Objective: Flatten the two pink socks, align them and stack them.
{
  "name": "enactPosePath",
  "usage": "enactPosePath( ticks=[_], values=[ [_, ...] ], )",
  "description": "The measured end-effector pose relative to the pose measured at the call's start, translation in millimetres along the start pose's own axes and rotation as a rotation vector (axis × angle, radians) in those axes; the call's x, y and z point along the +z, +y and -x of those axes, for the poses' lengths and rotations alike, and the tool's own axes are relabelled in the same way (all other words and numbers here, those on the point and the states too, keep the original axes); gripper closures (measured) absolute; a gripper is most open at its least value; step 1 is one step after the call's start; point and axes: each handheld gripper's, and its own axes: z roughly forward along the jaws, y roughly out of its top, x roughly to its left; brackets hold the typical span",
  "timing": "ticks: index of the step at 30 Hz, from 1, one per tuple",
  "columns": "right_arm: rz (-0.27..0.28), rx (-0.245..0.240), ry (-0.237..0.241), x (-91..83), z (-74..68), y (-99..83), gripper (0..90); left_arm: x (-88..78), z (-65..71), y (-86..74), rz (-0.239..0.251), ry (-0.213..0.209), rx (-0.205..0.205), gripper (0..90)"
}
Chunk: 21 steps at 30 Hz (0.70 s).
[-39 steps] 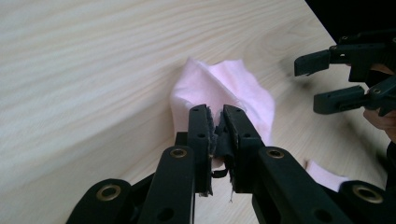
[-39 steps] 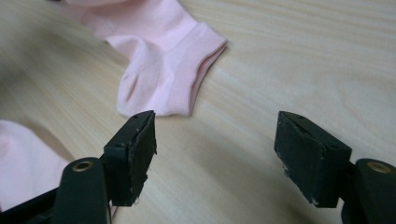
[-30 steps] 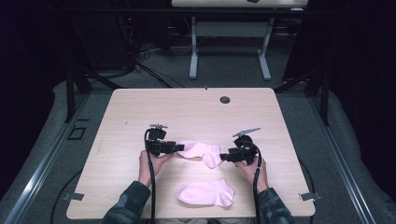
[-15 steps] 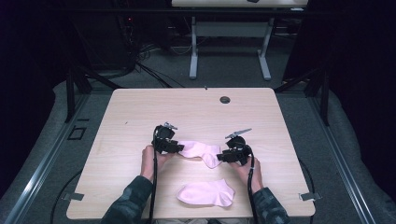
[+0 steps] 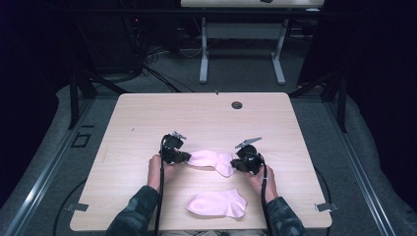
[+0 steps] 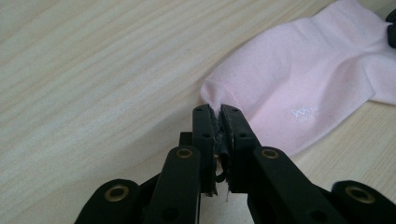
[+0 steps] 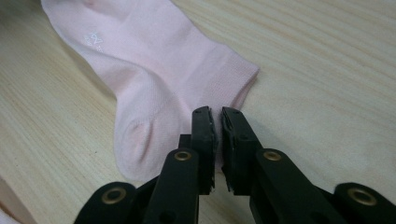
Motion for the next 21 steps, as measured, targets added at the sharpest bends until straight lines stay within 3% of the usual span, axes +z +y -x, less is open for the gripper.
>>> enactPosePath(
  ticks=[3,13,21],
  values=[
    [0.015,0.011,0.006,0.0,0.2,-1.8,85.3,-1.5,-2.8,-2.5,0.022,-0.014,-0.020,84.9],
    [0.040,0.037,0.029,-3.0,4.6,-5.2,86.0,-10.6,0.5,-3.4,0.055,-0.018,-0.010,85.2],
    [0.089,0.039,0.043,-27.0,4.8,-4.3,85.9,-31.6,12.6,-2.8,0.095,-0.041,-0.001,85.2]
  ],
)
